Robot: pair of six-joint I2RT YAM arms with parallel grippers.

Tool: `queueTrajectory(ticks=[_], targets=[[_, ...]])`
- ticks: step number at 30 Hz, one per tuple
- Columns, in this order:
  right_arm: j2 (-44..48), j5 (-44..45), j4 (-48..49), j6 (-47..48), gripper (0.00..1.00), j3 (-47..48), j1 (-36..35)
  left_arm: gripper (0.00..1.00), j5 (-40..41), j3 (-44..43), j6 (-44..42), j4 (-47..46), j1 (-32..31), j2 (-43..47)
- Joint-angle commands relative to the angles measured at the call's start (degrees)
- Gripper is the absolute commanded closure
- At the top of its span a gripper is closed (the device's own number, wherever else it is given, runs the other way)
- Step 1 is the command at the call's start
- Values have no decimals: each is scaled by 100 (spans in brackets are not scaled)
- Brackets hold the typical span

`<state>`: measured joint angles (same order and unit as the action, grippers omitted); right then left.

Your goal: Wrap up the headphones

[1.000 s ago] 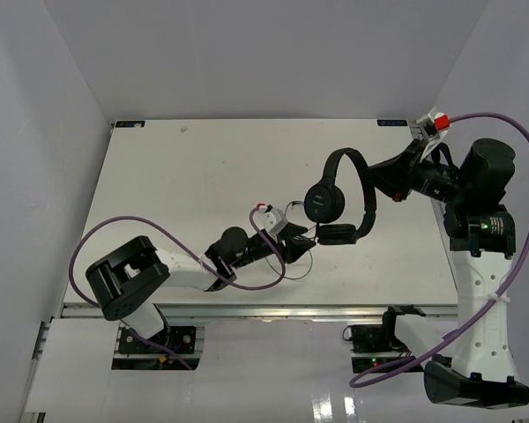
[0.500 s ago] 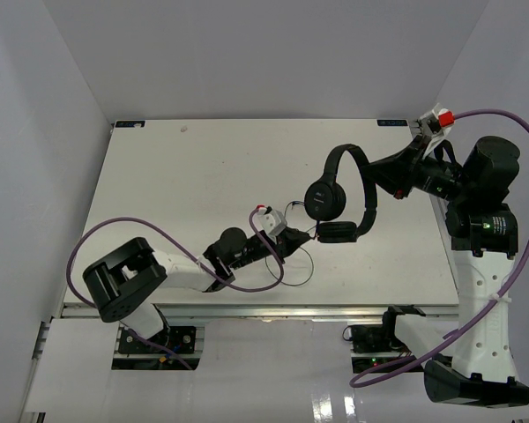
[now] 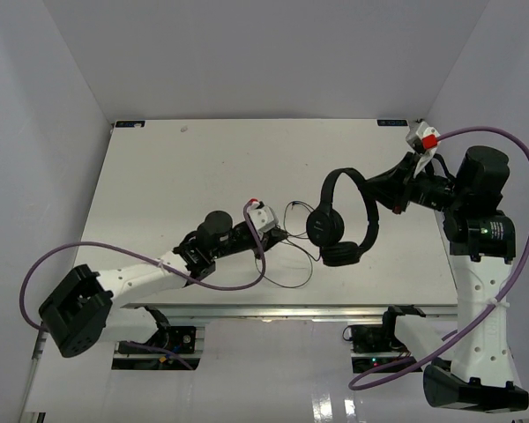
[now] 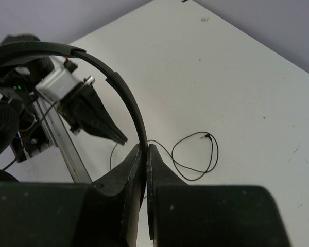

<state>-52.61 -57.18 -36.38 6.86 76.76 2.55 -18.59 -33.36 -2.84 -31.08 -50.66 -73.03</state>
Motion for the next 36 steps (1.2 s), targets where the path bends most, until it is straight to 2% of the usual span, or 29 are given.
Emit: queueTrajectory(ticks=[1,5,6,11,19,26,31,36], targets=[[262,-17,-708,1262,92,-111,-8,100,-659,-271,-309,1776,729,716],[372,254,-928,1772,92,-314,-25,100,-1094,-782,-399,2944,1147,834],[404,311,-932,1843,92,-386,-26,100,-1103,-794,-431,2975,1170,797],[641,709,-929,2271,92,-880,-94,99,-1346,-1745,-530,4539,1208,150],[903,1274,-796,2642,92,-1460,-326,99,-1234,-2695,-275,5601,1234,-815],[901,2632,-93,2093,92,-2024,-1475,100,-898,-4057,175,6681,1243,-1556],[780,3700,483,1638,92,-2306,-1692,100,-524,-4546,674,7037,1245,-1608],[627,4264,962,1179,92,-2429,-1839,100,53,-4744,1195,7215,1243,-1468]])
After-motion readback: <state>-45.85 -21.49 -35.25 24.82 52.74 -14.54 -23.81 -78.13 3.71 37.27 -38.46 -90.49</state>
